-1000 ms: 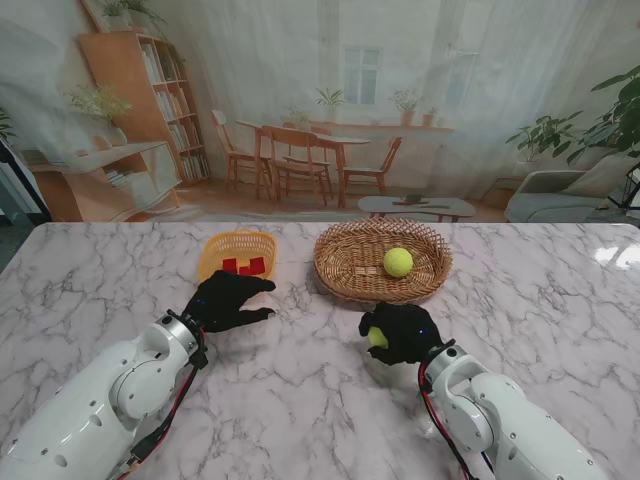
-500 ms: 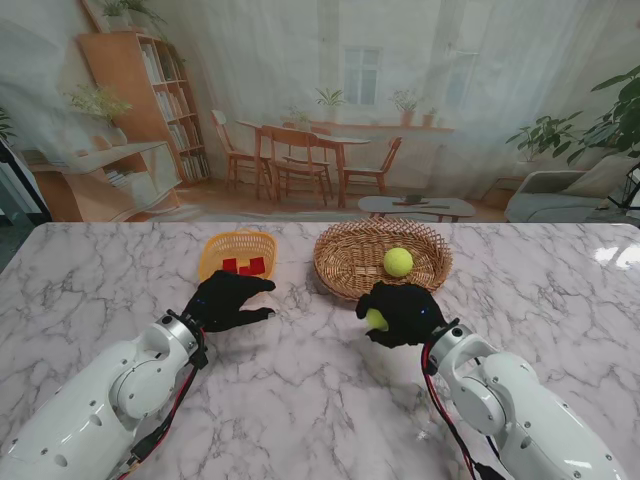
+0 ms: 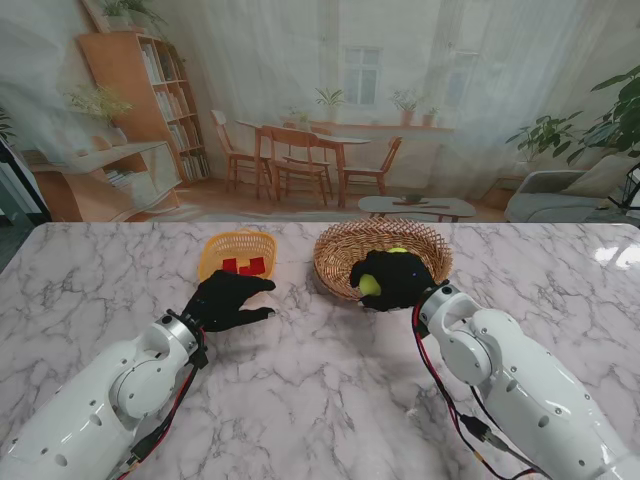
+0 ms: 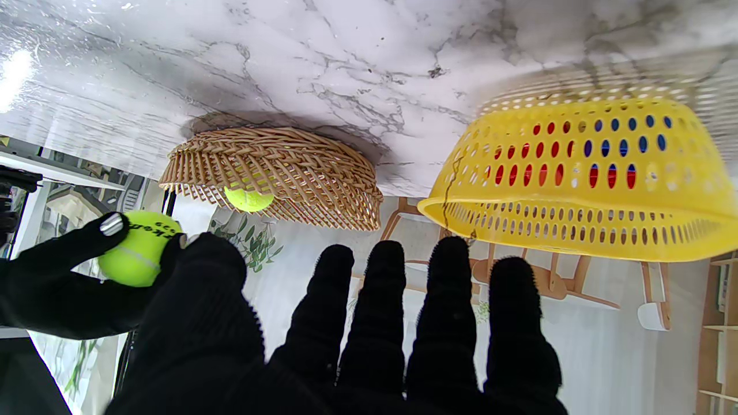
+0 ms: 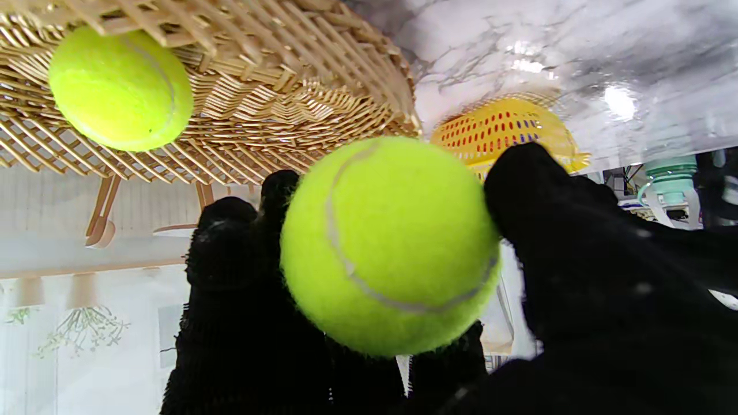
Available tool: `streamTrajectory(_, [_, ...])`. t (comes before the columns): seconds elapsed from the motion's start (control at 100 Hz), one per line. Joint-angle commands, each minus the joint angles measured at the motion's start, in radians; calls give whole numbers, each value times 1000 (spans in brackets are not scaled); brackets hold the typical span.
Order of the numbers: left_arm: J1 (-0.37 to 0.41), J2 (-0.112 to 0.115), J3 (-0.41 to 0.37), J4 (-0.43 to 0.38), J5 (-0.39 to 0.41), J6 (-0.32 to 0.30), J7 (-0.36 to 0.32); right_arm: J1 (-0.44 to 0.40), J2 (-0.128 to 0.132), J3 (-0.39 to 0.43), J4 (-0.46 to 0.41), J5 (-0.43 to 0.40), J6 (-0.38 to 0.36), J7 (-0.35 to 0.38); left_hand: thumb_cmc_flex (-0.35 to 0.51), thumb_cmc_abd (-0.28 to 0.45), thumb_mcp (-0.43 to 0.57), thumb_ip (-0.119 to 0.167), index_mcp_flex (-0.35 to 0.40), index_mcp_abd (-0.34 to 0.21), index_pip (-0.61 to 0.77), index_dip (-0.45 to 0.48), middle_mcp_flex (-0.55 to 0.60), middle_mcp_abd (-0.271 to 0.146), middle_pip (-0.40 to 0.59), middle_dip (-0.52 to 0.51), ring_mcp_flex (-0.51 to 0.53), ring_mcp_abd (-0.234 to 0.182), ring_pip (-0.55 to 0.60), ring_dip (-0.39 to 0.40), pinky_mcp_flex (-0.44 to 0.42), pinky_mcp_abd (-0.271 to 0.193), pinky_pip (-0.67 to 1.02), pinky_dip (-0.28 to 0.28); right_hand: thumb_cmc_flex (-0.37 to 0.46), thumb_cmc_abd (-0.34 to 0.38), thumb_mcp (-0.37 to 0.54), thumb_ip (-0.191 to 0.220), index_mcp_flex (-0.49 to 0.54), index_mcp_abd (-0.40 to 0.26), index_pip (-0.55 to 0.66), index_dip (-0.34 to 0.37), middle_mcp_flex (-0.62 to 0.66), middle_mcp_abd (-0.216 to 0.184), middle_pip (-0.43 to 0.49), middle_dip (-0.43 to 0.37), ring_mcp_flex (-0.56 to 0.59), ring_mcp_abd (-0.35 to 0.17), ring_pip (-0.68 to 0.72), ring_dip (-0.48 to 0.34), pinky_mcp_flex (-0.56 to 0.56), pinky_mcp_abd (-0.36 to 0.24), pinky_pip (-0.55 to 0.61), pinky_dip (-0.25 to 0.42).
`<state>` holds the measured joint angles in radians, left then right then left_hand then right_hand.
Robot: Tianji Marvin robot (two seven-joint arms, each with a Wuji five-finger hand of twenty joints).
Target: Sort the blocks and the balls into two baskets
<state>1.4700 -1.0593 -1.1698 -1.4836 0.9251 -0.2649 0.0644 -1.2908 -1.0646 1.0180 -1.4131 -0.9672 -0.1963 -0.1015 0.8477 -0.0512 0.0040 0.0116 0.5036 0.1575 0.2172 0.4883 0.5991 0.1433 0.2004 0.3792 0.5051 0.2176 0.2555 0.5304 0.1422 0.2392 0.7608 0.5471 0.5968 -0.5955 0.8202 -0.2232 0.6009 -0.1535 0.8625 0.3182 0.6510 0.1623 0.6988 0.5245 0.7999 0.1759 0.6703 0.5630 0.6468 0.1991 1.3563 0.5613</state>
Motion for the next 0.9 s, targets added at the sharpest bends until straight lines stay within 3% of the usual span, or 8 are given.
streamTrajectory(0.0, [-3, -1, 4, 1, -3, -1, -15, 33, -7, -4, 27, 5, 10, -3, -4, 45, -26, -7, 13, -9, -7, 0, 14, -6, -1, 3, 6, -2, -3, -2, -13, 25, -13, 18, 110, 42, 56, 14, 51, 20, 67, 5, 0, -28, 55, 21, 19, -87, 118, 22, -2, -49, 12, 5])
streamTrajectory(0.19, [-3, -1, 5, 2, -2, -1, -15, 127, -9, -78, 107, 7, 15, -7, -5, 45, -26, -7, 12, -9, -7, 0, 14, -4, -1, 4, 6, -2, -3, -2, -13, 25, -13, 19, 106, 45, 53, 14, 47, 18, 68, 3, -3, -30, 56, 19, 18, -90, 117, 20, -4, -50, 8, 5])
streamTrajectory(0.35, [-6, 0, 9, 3, -2, -2, -18, 225, -26, -160, 187, 69, 19, -4, -5, 44, -26, -7, 13, -9, -7, 0, 15, -4, -1, 4, 6, -2, -3, -2, -13, 26, -12, 19, 101, 48, 51, 13, 45, 14, 71, 2, -7, -32, 56, 18, 14, -92, 112, 18, -5, -51, 7, 5])
streamTrajectory(0.66, [-6, 0, 9, 4, -1, -4, -14, 427, -84, -353, 395, 196, 50, -35, -5, 44, -26, -7, 13, -9, -7, 1, 15, -5, -1, 4, 6, -1, -3, -2, -12, 25, -12, 19, 78, 55, 40, 12, 30, 20, 66, -8, -26, -33, 45, 5, -4, -91, 78, 0, -25, -50, -12, 2])
streamTrajectory(0.89, [-5, 0, 10, 3, 0, -5, -16, 515, -138, -449, 531, 287, 63, -67, -5, 45, -26, -7, 13, -10, -7, 1, 13, -6, -2, 3, 5, -3, -4, -2, -12, 24, -12, 19, 60, 67, 36, 13, 18, 26, 47, -14, -47, -29, 37, -6, -22, -89, 64, -8, -46, -50, -20, 5])
